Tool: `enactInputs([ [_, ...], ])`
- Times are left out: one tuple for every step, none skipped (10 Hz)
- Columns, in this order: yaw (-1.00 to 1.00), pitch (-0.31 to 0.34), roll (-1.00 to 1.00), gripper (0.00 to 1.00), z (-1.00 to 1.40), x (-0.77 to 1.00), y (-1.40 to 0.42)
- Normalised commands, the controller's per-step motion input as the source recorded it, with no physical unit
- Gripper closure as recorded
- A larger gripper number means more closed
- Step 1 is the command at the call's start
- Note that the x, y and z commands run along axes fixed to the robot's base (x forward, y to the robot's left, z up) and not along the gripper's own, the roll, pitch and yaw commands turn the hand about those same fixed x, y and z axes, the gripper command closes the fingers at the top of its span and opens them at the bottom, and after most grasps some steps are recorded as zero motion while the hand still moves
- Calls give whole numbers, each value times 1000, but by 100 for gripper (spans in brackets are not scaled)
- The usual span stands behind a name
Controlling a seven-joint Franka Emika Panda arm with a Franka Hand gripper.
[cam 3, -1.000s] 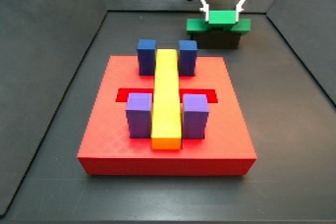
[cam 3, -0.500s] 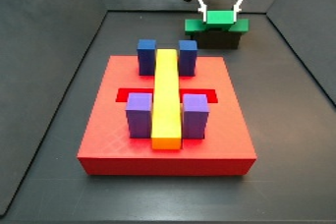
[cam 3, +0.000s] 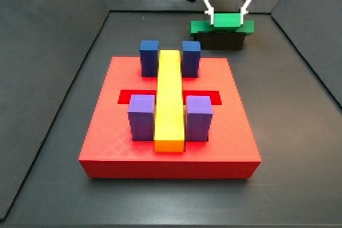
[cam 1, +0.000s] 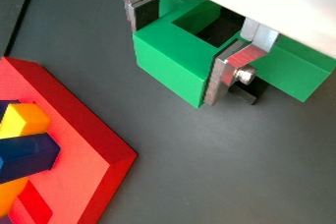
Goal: Pick up the green object. Move up. Place the green object on the fixture. Regrasp the green object. Move to above the board. Insert the green object.
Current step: Place the green object on the fixture, then regrasp the green object.
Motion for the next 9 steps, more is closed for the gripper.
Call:
enactInputs([
  [0,0,0,0,0,0,0],
  [0,0,-9,0,0,0,0],
  [-11,6,-411,0,274,60,180],
  [-43,117,-640,0,560,186,283],
  [-49,146,-597,0,574,169,260],
  [-66,114,-460,0,483,100,206],
  [-37,109,-429,0,469,83,211],
  [0,97,-251,0,417,14,191],
  [0,140,0,0,343,11,83],
])
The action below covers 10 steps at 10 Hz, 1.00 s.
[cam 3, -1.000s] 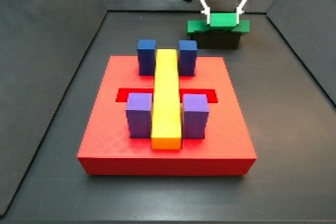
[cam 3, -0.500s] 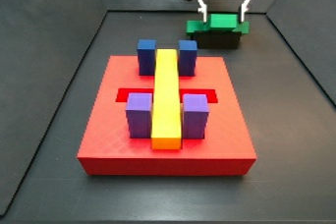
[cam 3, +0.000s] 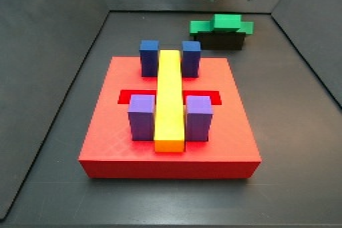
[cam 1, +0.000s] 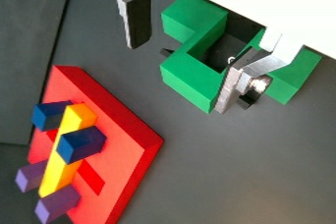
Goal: Pick up the green object. Move up. Place the green object on the fixture. Regrasp the green object. Move to above the board. Insert the green object.
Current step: Regrasp the green object.
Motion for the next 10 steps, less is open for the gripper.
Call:
enactInputs([
  [0,149,383,0,183,11,0],
  [34,126,629,0,94,0,0],
  [100,14,743,0,0,-34,-34],
  [120,0,960,0,0,-143,-114],
  [46,0,1000,0,-34,-266,-209],
  [0,0,969,0,0,-349,-240],
  [0,0,949,0,0,-377,-260],
  [0,0,903,0,0,-377,-240],
  [0,0,886,0,0,-337,-260],
  [11,54,1000,0,177,-263,-429],
])
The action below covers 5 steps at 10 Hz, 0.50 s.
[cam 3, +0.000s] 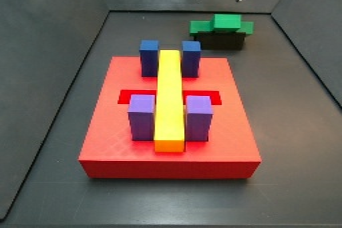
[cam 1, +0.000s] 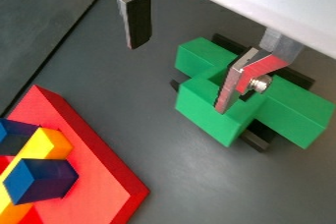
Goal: Pick up the green object. Move up. Place the green object on the fixture. Regrasp the green object. Move to above the board. Insert the green object.
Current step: Regrasp the green object.
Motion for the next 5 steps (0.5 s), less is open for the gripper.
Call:
enactInputs([
  [0,23,431,0,183,-57,-360],
  [0,-303,43,0,37,-54,-509],
  [0,-326,0,0,0,-71,-486],
  [0,-357,0,0,0,-40,-451],
  [0,-360,46,0,0,-63,-426],
])
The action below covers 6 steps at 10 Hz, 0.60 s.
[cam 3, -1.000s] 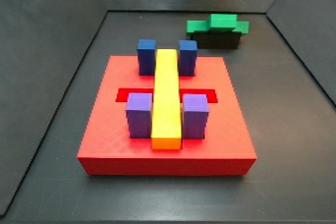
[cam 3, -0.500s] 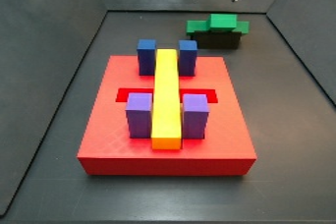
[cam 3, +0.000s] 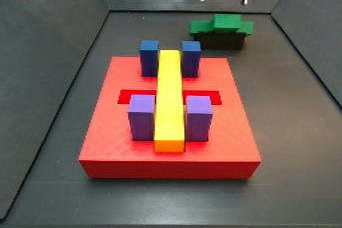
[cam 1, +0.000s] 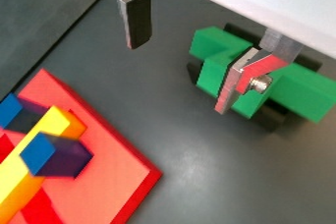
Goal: Pick up the green object. Move up. Place the green object on the fixture. Regrasp the green object. Move to above the board. Insert the green object.
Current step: Regrasp the green object.
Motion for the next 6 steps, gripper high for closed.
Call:
enactInputs([
  [14,-297,280,0,0,-49,-366],
  [134,-294,540,0,-40,-46,-311],
  [283,-394,606,0,-26,-97,-249],
  [346,-323,563,0,0,-29,-154],
  [420,-283,697,0,0,0,-131],
  [460,-263,751,0,0,0,-117],
])
